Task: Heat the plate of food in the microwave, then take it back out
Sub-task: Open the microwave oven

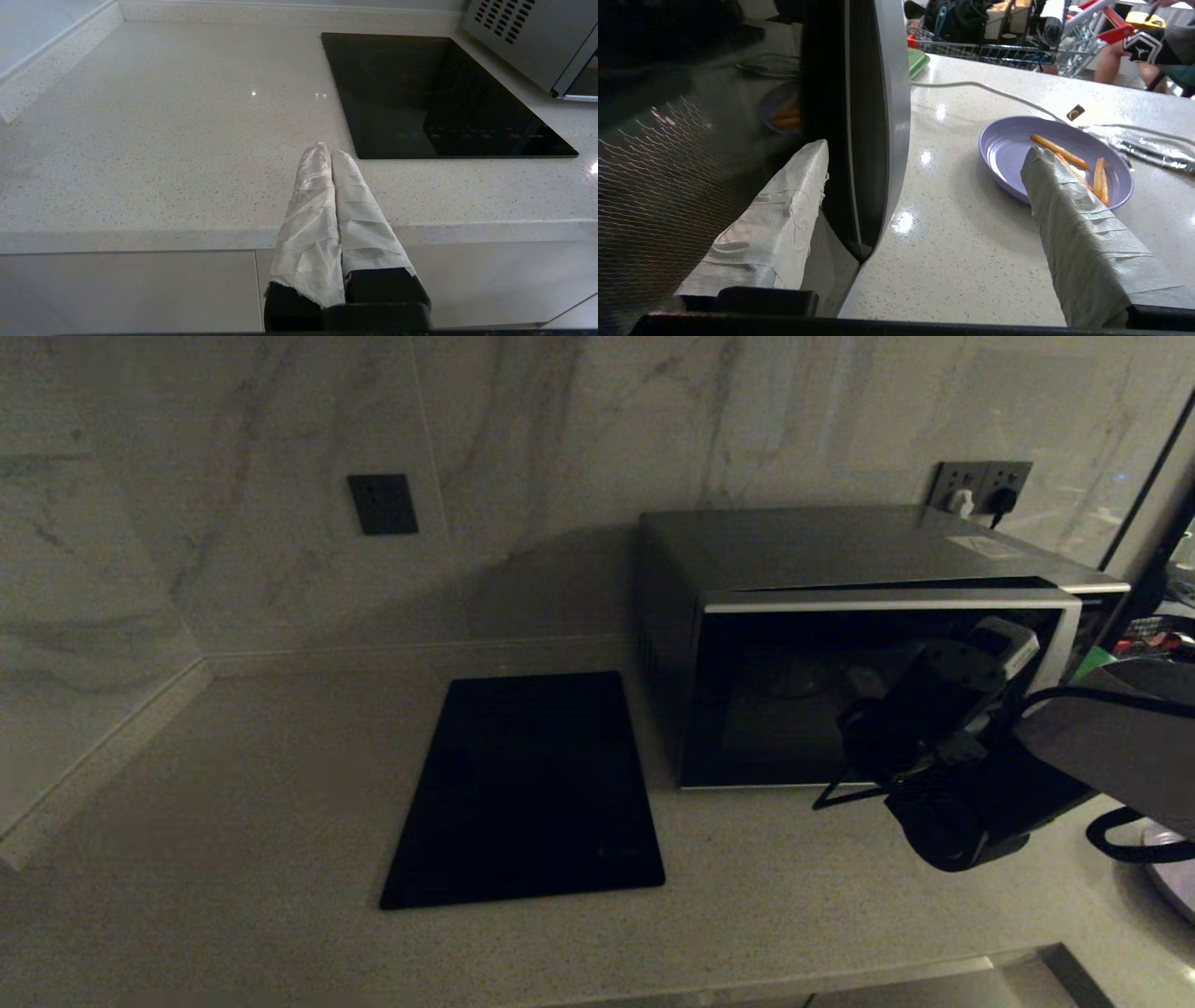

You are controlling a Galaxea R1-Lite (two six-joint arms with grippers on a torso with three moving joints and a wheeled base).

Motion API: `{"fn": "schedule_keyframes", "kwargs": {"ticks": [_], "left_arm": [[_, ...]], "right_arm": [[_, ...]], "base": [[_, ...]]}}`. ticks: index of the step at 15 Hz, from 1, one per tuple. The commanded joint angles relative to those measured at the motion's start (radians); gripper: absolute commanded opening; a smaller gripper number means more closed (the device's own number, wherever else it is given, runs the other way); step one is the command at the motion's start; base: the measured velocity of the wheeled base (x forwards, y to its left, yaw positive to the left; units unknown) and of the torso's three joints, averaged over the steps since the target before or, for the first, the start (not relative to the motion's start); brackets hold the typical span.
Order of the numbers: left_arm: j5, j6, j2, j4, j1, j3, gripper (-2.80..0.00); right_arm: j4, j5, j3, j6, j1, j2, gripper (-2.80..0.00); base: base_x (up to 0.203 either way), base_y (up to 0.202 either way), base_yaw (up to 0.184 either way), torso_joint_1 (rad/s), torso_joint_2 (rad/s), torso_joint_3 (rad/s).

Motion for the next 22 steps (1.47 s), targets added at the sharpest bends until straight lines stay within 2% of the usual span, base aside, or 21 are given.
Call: {"fn": "schedule_keyframes", "kwargs": {"ticks": [1, 4, 7, 8, 9, 11, 14, 18, 22], "left_arm": [[0.000, 0.000, 0.002, 0.000, 0.000, 0.000, -2.80], [0.000, 0.000, 0.002, 0.000, 0.000, 0.000, -2.80], [0.000, 0.000, 0.002, 0.000, 0.000, 0.000, -2.80], [0.000, 0.000, 0.002, 0.000, 0.000, 0.000, -2.80], [0.000, 0.000, 0.002, 0.000, 0.000, 0.000, -2.80], [0.000, 0.000, 0.002, 0.000, 0.000, 0.000, -2.80], [0.000, 0.000, 0.002, 0.000, 0.000, 0.000, -2.80], [0.000, 0.000, 0.002, 0.000, 0.000, 0.000, -2.80], [0.000, 0.000, 0.002, 0.000, 0.000, 0.000, -2.80]], "right_arm": [[-0.010, -0.008, 0.025, -0.018, 0.019, -0.079, 0.00], [-0.010, 0.002, 0.087, -0.102, 0.042, -0.233, 0.00], [-0.009, 0.045, 0.189, -0.240, 0.068, -0.427, 0.00], [-0.009, 0.072, 0.215, -0.301, 0.075, -0.495, -1.53], [-0.009, 0.093, 0.234, -0.359, 0.081, -0.551, -2.80], [-0.009, 0.131, 0.277, -0.488, 0.101, -0.654, -2.80], [-0.003, 0.223, 0.304, -0.558, 0.121, -0.740, -2.80], [0.019, 0.232, 0.411, -0.704, 0.195, -0.901, -2.80], [0.261, 0.227, 0.385, -0.747, 0.366, -1.042, -2.80]], "base": [[0.000, 0.000, 0.000, 0.000, 0.00, 0.000], [0.000, 0.000, 0.000, 0.000, 0.00, 0.000], [0.000, 0.000, 0.000, 0.000, 0.00, 0.000], [0.000, 0.000, 0.000, 0.000, 0.00, 0.000], [0.000, 0.000, 0.000, 0.000, 0.00, 0.000], [0.000, 0.000, 0.000, 0.000, 0.00, 0.000], [0.000, 0.000, 0.000, 0.000, 0.00, 0.000], [0.000, 0.000, 0.000, 0.000, 0.00, 0.000], [0.000, 0.000, 0.000, 0.000, 0.00, 0.000]]}}
